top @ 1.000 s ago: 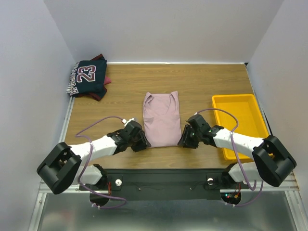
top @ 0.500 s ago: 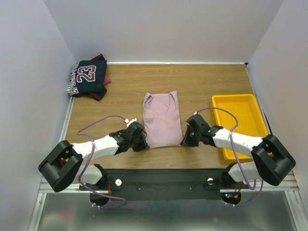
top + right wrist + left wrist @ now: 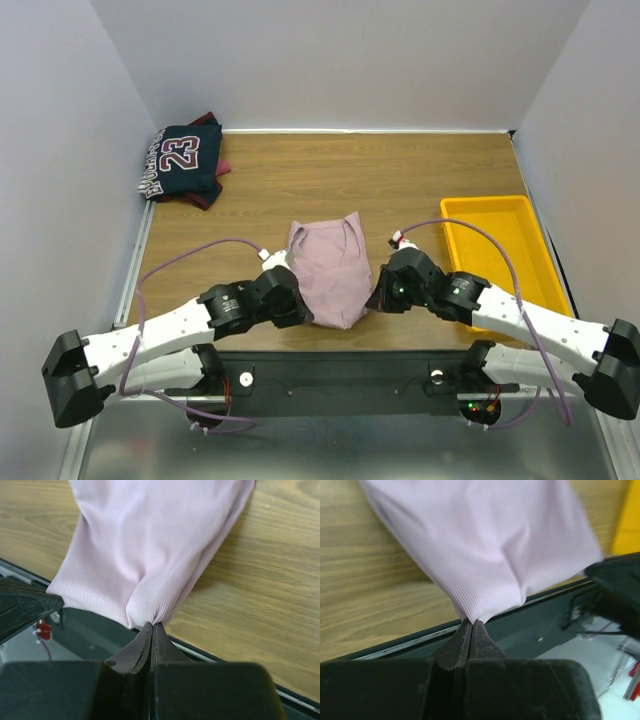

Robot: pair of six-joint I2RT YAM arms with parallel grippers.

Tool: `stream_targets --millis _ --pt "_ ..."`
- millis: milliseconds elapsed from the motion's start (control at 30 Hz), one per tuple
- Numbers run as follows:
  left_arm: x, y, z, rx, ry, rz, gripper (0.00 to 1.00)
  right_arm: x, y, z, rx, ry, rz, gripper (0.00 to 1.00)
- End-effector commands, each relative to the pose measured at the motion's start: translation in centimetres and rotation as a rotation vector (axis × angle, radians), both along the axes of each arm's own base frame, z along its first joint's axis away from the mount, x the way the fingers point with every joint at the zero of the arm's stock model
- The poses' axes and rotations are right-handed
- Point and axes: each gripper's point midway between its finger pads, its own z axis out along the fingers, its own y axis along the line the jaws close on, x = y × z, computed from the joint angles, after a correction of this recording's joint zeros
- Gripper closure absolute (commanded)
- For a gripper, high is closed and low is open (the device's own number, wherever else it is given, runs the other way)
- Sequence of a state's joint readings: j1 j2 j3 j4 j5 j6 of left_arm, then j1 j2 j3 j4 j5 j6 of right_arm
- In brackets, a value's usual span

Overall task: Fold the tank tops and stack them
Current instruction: Fold the tank top

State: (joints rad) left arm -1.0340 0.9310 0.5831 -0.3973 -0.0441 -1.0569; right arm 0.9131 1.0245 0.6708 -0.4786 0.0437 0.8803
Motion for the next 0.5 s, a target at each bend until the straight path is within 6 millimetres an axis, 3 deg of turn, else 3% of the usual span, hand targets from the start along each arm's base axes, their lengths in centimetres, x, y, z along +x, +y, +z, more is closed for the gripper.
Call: stream_targets --millis 0,167,367,467 --pt "2.0 1.2 3.7 -0.010 -0.093 0.126 1.00 2.3 0.1 4.7 0.014 -0.123 -0.068 1.00" --pt "5.0 2.0 7.0 -0.010 -0.206 0.231 1.00 5.7 0.8 7.6 -0.047 -0.244 -0.106 0.99" --pt "11.2 4.5 9.6 -0.030 -0.302 0.382 1.00 10.2 1.8 8.5 -0.163 -0.319 -0.163 0.97" --pt "12.9 4.9 10.5 -0.037 -0.340 0.382 1.00 12.1 2.0 9.0 -0.176 -0.341 -0.178 0.98"
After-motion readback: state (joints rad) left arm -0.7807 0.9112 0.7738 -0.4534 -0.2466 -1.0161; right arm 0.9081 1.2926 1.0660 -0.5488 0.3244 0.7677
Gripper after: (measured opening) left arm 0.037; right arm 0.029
